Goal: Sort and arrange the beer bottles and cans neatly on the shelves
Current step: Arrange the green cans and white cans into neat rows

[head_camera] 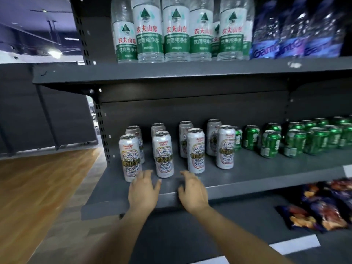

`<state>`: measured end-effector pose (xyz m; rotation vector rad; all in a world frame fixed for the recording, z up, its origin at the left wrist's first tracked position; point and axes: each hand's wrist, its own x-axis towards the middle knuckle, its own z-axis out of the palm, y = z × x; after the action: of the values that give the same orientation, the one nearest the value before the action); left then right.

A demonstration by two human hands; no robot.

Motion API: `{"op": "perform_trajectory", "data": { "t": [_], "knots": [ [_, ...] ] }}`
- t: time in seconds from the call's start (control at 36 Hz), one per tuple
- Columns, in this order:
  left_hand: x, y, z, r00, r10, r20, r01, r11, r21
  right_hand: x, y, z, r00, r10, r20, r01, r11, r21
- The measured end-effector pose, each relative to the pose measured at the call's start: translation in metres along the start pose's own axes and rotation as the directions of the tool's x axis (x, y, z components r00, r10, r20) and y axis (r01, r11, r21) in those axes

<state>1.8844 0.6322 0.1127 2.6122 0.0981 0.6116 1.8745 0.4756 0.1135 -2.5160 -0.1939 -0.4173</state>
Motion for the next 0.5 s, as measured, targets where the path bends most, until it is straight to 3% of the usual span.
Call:
{"op": "perform_trajectory", "data": {
  "t": [0.22,0.5],
  "knots": [
    [-0.043,0.068,0.032,0.962,0.239,0.133,-0.241,0.971,-0.006,-0.056,0.073,-0.050,0.970,0.233,-0.075,-0.242,0.956,-0.165],
    [-0.104,0.179,0.102,0.847,0.384,0.369,-0.387,0.920,-0.069,-0.148,0.189,-0.126,0.867,0.488,-0.104,-0.495,0.816,-0.299]
  ]
}}
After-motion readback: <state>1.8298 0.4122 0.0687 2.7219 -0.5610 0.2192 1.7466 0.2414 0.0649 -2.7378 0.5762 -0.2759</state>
